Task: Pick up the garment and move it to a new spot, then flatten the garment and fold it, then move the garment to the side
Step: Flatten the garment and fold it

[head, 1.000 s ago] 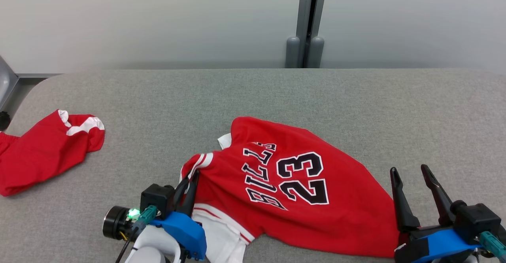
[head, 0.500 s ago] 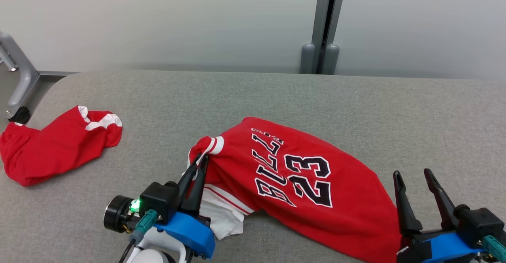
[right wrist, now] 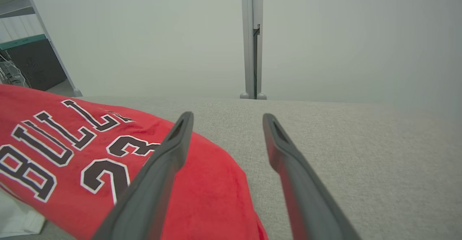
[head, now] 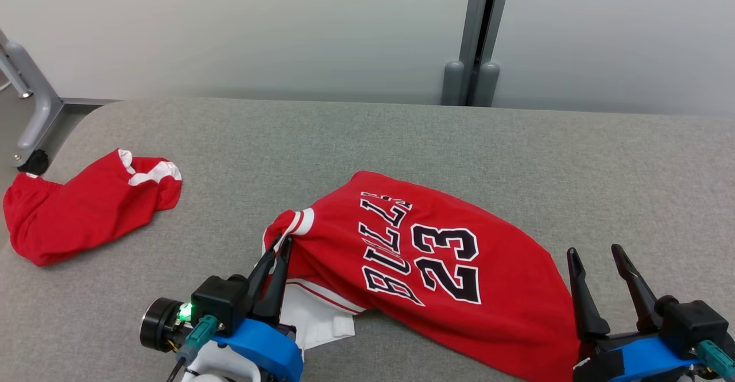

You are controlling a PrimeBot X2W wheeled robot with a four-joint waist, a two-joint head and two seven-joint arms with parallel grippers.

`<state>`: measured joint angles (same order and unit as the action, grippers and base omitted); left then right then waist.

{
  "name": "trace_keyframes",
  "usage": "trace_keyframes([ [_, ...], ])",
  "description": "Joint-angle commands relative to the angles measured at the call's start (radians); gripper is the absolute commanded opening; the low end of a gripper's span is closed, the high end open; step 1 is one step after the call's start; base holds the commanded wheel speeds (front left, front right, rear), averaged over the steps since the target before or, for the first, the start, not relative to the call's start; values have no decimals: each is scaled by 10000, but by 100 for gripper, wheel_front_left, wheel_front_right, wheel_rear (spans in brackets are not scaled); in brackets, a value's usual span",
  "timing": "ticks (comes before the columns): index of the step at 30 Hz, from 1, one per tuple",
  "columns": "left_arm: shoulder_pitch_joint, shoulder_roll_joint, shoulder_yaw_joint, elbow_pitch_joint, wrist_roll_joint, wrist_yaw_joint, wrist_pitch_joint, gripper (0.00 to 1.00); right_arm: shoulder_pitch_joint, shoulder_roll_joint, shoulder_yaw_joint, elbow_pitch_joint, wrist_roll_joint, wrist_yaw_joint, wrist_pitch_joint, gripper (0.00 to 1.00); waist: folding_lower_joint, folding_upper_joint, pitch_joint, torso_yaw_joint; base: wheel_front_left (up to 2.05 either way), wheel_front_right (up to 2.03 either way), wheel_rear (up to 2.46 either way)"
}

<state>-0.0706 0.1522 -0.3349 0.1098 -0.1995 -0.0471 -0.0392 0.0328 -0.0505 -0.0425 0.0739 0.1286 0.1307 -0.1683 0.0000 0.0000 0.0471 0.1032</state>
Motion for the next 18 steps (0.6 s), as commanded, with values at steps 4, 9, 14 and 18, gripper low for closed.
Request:
trace_keyframes([
  [4, -339, 112, 189, 53, -103, 77, -72, 0, -93, 0, -28, 18, -46, 3, -17, 100, 0, 0, 154, -189, 0, 0, 0],
  [9, -812, 271, 449, 311, -194, 100, -189, 0, -265, 0, -81, -4, -83, 3, -39, 100, 0, 0, 456, -461, 0, 0, 0],
  [14, -1411, 498, 676, 872, -284, 36, -364, 0, -441, -1, -143, -13, -108, 1, -70, 100, 0, 0, 838, -815, 0, 0, 0],
  [18, -1924, 704, 788, 1490, -279, -60, -460, 0, -633, 0, -182, 5, -129, 3, -111, 100, 0, 0, 1193, -1147, 0, 0, 0],
])
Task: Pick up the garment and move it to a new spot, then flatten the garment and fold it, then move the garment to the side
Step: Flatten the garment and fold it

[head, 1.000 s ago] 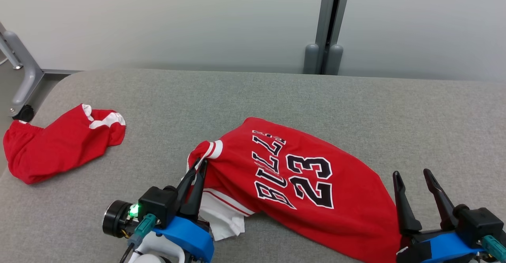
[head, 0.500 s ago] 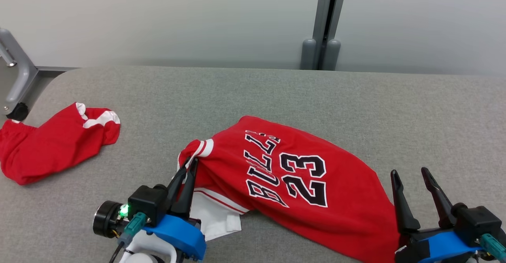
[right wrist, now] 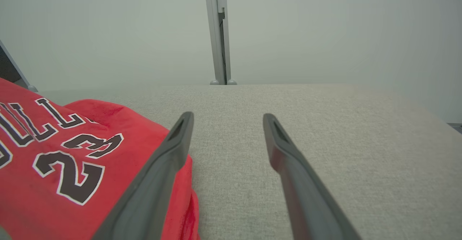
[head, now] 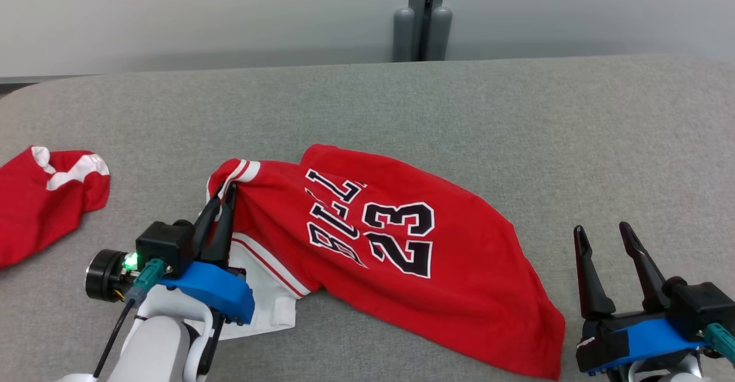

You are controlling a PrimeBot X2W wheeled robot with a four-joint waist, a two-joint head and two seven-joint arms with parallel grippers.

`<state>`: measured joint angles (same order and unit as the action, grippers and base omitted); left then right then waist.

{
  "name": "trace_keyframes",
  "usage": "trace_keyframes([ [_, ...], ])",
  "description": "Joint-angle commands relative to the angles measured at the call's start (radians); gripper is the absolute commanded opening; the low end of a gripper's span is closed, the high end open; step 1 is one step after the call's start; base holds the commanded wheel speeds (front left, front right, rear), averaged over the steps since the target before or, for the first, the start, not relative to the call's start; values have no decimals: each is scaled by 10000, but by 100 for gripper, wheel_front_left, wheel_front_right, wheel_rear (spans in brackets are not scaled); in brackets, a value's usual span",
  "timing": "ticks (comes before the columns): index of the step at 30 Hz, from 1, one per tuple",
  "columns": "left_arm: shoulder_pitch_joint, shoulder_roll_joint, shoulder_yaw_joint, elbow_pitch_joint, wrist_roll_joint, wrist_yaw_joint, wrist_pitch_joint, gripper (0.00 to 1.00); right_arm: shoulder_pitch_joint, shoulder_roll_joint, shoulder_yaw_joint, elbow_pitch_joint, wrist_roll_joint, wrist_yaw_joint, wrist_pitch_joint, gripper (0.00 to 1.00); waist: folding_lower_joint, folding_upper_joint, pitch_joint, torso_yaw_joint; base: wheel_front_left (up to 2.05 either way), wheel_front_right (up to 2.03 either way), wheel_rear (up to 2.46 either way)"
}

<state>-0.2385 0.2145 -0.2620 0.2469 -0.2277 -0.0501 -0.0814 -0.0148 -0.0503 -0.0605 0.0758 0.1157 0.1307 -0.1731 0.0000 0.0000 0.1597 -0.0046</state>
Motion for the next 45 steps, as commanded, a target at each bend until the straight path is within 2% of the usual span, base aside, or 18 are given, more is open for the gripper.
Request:
trace_keyframes([
  [1, -377, 109, 80, 266, 7, -25, -103, 0, -202, -3, -26, 14, -4, 1, -63, 100, 0, 0, 145, -142, 0, 0, 0],
  [8, -1050, 323, 207, 1416, -68, -105, -392, 0, -463, -3, -28, 111, -44, 3, -168, 100, 0, 0, 558, -595, 0, 0, 0],
  [15, -1460, 222, 115, 3007, -151, -179, -740, 0, -604, -2, -88, 261, -52, 1, -262, 100, 0, 0, 738, -839, 0, 0, 0],
  [16, -1489, 195, 109, 3221, -170, -169, -850, 44, -612, -3, -93, 289, -54, 1, -270, 100, 0, 0, 727, -851, 0, 0, 0],
  [17, -1508, 164, 96, 3430, -180, -169, -970, 100, -608, -3, -110, 319, -60, 1, -262, 100, 0, 0, 687, -849, 0, 0, 0],
  [22, -1505, -19, 141, 4008, -218, -44, -1525, 100, -422, -2, -215, 431, -69, 3, -253, 100, 0, 0, 373, -684, 0, 0, 0],
  [27, -1014, -164, 398, 3551, -246, 165, -1817, 100, -241, -3, -230, 476, -48, 3, -201, 100, 0, 0, -32, -397, 0, 0, 0],
  [37, 777, -531, 1448, 515, 129, 631, -1846, 100, 41, -5, -299, 448, -13, 1, -107, 100, 0, 0, -498, 202, 0, 0, 0],
  [45, 2023, -970, 2105, -905, 566, 587, -1848, 100, 155, -5, -326, 493, 15, 3, -57, 100, 0, 0, -653, 406, 0, 0, 0],
])
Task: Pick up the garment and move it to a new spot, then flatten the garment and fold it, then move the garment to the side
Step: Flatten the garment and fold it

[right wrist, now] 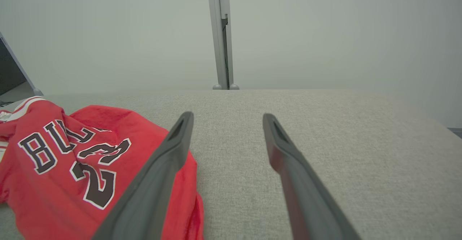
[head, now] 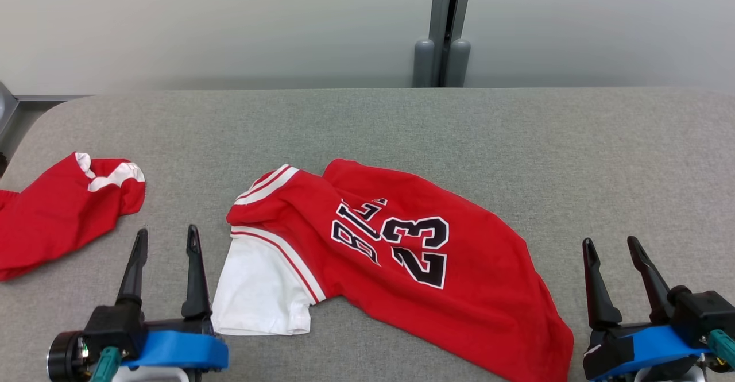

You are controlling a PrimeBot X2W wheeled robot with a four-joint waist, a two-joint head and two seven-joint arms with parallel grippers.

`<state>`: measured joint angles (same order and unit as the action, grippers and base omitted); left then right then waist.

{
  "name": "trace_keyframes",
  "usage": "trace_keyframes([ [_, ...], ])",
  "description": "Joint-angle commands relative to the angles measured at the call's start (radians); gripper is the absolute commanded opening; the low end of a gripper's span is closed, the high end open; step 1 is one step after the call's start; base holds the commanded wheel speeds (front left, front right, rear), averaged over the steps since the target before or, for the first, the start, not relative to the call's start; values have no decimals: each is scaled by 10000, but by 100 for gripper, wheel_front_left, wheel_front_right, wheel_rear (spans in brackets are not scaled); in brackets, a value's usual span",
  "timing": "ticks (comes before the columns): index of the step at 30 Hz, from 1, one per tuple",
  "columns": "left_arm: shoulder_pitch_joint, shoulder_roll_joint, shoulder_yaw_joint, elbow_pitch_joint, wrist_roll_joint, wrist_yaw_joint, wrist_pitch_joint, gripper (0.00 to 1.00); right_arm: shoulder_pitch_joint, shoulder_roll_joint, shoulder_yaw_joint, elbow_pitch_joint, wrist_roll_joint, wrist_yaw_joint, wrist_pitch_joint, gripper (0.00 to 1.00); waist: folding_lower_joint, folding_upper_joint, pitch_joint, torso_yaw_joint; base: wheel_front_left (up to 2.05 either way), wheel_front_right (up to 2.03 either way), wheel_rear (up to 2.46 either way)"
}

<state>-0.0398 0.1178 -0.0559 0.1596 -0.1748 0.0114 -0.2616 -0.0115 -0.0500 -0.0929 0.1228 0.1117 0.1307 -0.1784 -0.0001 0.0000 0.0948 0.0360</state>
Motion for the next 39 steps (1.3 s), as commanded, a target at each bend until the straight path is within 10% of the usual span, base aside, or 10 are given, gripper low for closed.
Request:
trace_keyframes([
  [1, 165, -52, 51, -95, 116, -65, -46, 100, 131, -9, -2, 34, 64, 1, 0, 100, 1, 0, -20, 11, 0, 0, 0],
  [16, 460, -385, 208, -102, 748, -457, -49, 100, -161, -15, 27, 234, -64, 1, 241, 100, 1, 0, -145, 185, 0, 0, 0],
  [39, 106, -630, 227, -6, 759, -691, -49, 100, -1920, -1211, 1721, 2921, 191, 1, 3630, 100, 1, 0, 285, 817, 0, 0, 0],
])
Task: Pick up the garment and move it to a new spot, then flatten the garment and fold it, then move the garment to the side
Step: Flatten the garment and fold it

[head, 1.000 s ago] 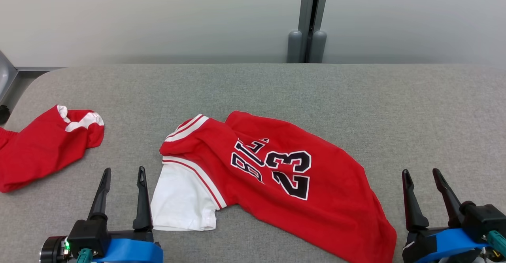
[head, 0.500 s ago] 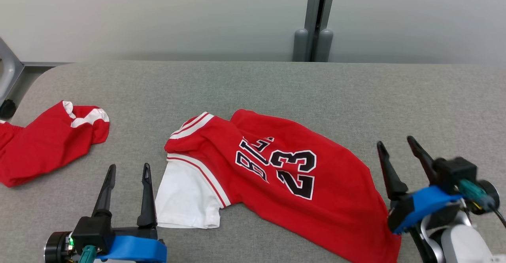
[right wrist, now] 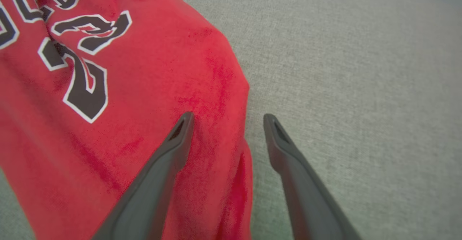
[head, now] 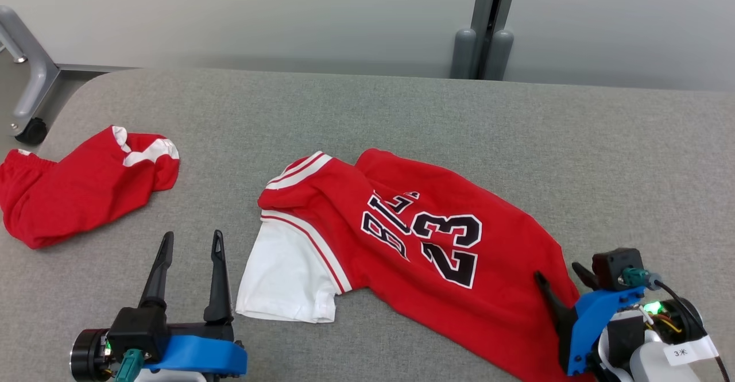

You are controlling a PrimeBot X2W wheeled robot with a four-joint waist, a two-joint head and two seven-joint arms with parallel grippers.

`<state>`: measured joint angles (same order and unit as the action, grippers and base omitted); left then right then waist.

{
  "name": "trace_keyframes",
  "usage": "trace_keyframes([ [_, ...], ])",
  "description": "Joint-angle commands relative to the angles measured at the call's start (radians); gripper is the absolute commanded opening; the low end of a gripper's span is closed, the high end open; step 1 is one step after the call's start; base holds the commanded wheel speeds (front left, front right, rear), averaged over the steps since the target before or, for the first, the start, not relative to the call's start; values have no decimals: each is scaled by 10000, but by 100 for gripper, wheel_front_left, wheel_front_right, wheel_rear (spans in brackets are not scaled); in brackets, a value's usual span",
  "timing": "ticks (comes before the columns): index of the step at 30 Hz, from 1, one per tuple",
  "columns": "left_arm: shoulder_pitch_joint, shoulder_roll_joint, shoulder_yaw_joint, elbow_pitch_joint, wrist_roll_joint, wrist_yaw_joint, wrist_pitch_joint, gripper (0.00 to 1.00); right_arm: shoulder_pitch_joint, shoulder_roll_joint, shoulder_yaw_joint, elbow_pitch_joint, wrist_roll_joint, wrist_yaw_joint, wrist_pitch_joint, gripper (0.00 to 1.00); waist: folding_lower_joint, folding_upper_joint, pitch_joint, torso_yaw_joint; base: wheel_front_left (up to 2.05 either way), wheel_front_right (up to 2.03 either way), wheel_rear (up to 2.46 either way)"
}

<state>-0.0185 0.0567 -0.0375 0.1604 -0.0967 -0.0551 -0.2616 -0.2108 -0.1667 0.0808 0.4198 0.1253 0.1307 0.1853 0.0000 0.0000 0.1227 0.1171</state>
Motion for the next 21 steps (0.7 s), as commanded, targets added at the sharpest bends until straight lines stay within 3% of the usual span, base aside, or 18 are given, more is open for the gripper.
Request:
trace_keyframes([
  [1, -98, -22, 49, 1, -17, -31, -49, 100, 124, -23, 27, 75, 108, 1, 54, 100, 0, 0, 20, 13, 0, 0, 0],
  [7, -151, -43, 71, 59, 38, -31, -49, 100, 499, 123, 239, 623, 444, 1, 214, 100, 0, 0, 71, -1, 0, 0, 0],
  [8, -169, -48, 68, 65, 46, -30, -49, 100, 549, 148, 350, 662, 547, 4, 223, 40, 0, 0, 76, -14, 0, 0, 0],
  [9, -189, -49, 76, 78, 51, -32, -49, 100, 564, 150, 398, 647, 630, 6, 137, 0, 0, 0, 82, -32, 0, 0, 0],
  [21, -480, -62, -88, 127, 88, -114, -48, 100, -1377, -629, -162, 787, 430, 0, -807, 0, 0, 0, 318, -12, 0, 0, 0],
])
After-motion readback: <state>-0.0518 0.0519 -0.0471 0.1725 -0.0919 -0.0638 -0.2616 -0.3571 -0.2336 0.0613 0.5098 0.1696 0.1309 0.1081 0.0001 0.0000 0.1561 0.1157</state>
